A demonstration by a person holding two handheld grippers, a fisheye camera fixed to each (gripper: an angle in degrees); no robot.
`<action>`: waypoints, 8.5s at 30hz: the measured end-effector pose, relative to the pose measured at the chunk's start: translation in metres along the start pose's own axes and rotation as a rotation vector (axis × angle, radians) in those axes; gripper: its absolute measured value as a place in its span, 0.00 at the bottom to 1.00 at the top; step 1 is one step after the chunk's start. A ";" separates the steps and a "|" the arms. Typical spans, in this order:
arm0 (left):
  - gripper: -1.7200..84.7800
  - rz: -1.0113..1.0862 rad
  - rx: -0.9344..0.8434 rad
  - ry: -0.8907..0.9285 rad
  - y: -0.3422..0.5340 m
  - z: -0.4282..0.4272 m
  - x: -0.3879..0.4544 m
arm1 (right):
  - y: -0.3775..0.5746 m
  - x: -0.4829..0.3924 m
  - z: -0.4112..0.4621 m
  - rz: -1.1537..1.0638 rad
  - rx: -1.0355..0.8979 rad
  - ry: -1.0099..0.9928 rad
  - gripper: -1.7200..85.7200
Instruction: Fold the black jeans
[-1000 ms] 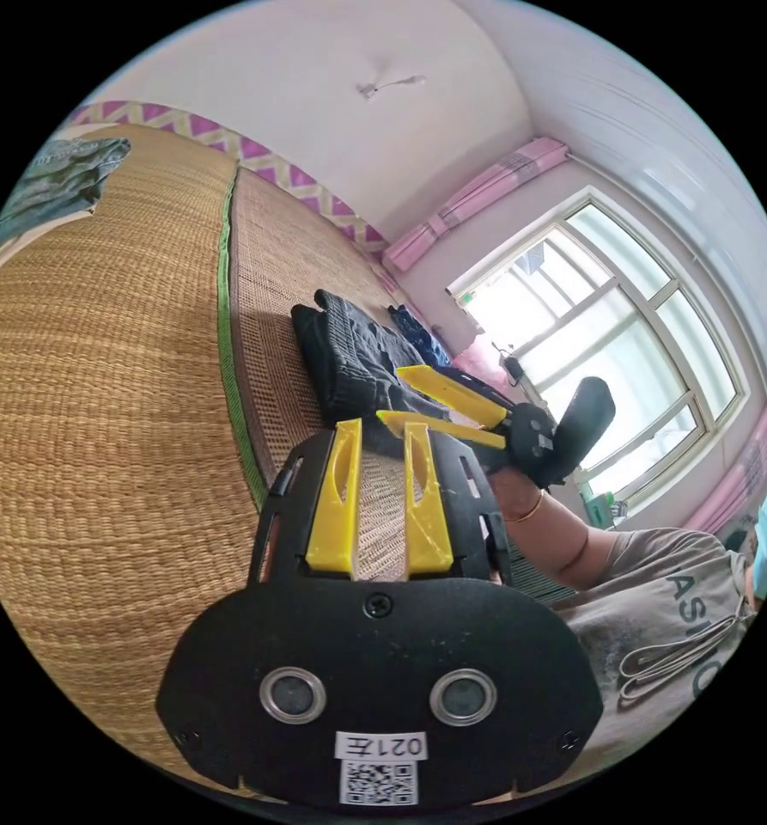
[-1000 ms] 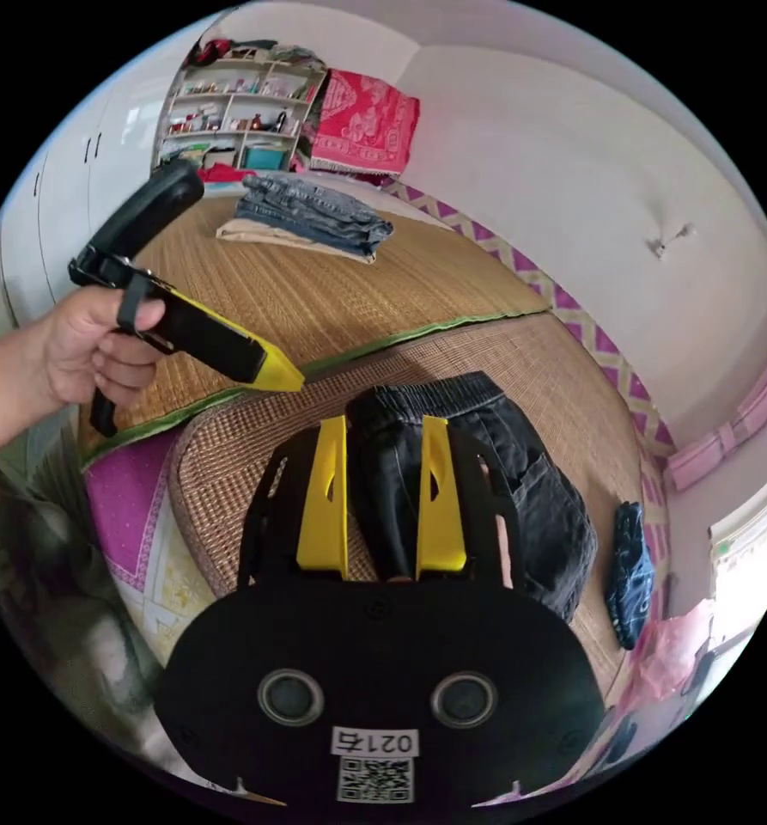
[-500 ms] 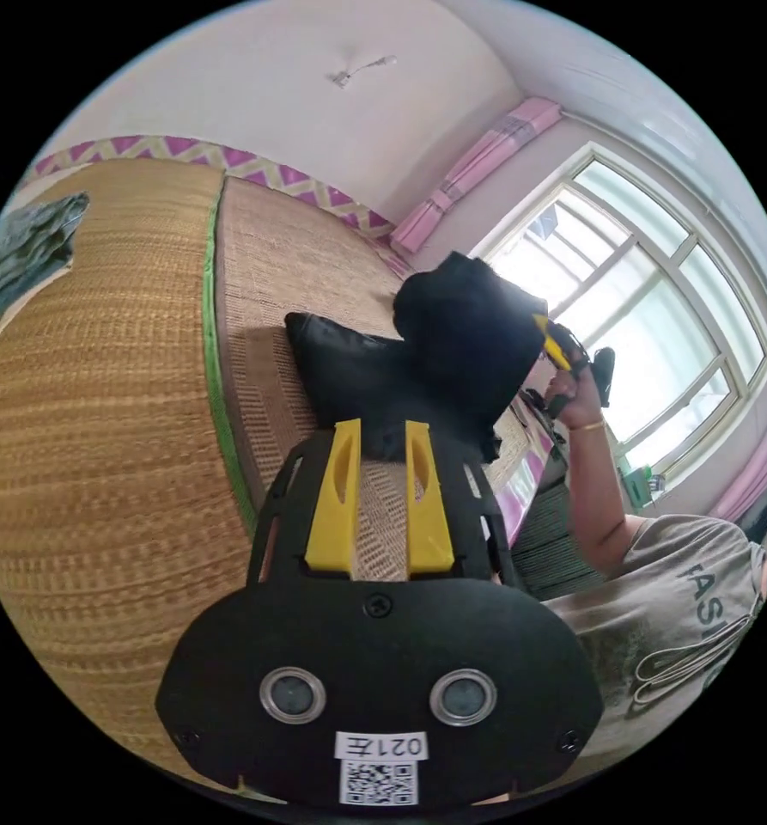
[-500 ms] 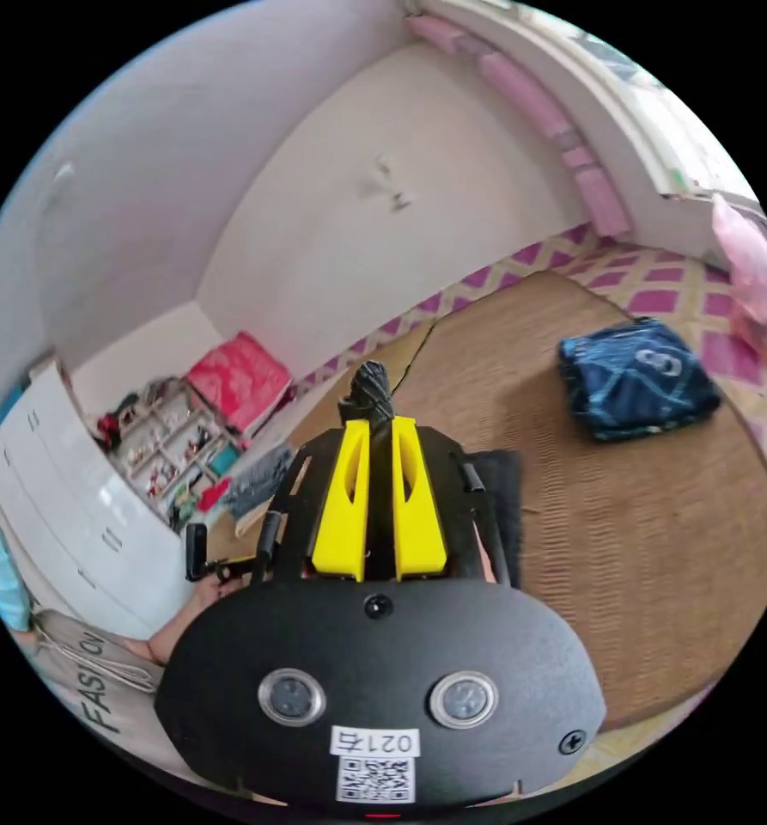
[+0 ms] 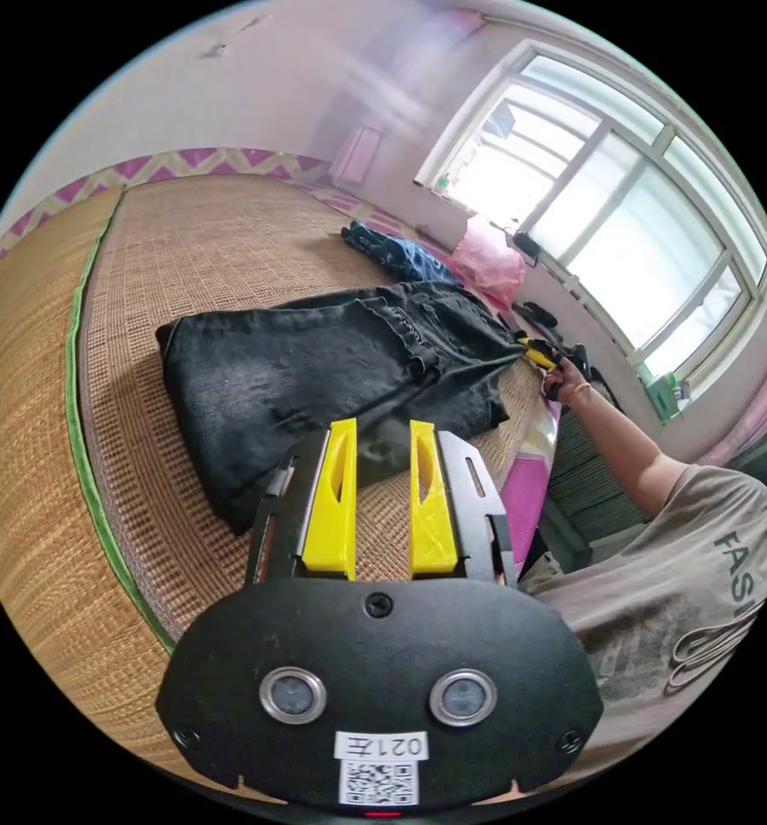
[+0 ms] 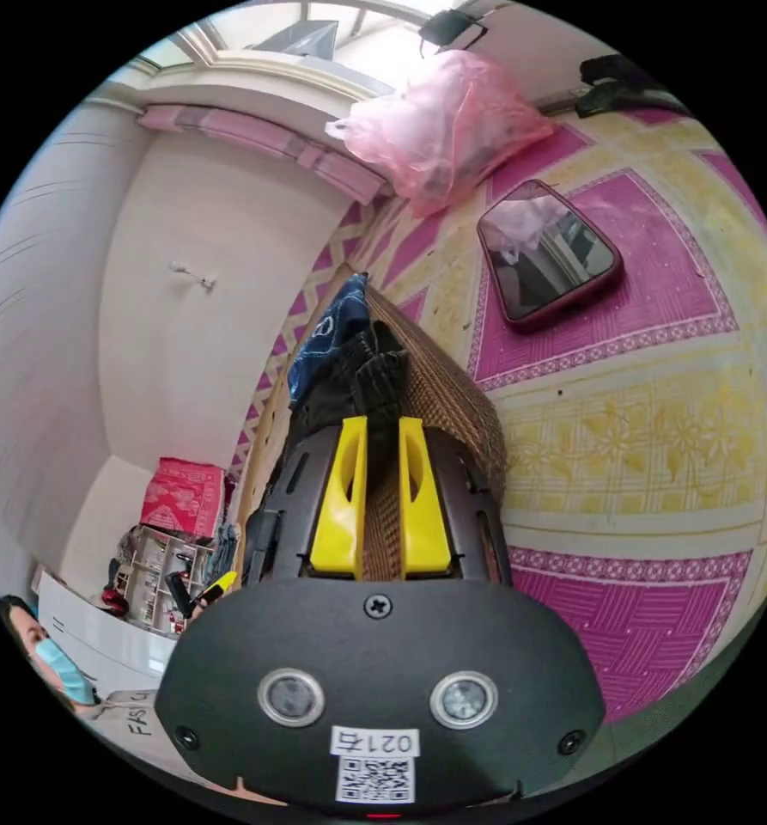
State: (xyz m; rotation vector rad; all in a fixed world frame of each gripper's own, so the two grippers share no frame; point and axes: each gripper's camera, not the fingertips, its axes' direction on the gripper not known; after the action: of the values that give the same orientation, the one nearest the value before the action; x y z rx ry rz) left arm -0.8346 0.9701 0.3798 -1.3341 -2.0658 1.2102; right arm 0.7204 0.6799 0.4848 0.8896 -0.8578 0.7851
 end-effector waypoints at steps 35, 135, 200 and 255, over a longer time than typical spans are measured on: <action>0.01 0.038 0.246 0.139 0.031 -0.032 -0.128 | 0.439 -0.242 0.175 -0.695 -0.433 0.025 0.02; 0.01 0.332 0.165 -0.223 0.411 -0.382 -0.189 | 0.165 -0.544 -0.093 -1.479 -0.198 0.354 0.04; 0.01 -0.244 0.103 -0.209 0.351 -0.294 -0.382 | 0.017 -0.444 0.079 -0.911 -0.279 0.692 0.01; 0.01 -0.261 0.301 -0.105 0.403 -0.418 -0.133 | 0.218 -0.439 -0.210 -0.649 -0.062 0.656 0.02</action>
State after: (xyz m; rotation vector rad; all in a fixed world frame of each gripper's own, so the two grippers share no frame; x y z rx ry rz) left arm -0.2622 1.1104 0.2895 -0.8541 -1.9556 1.4267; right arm 0.4044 0.8613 0.0958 0.7216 0.0028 0.4219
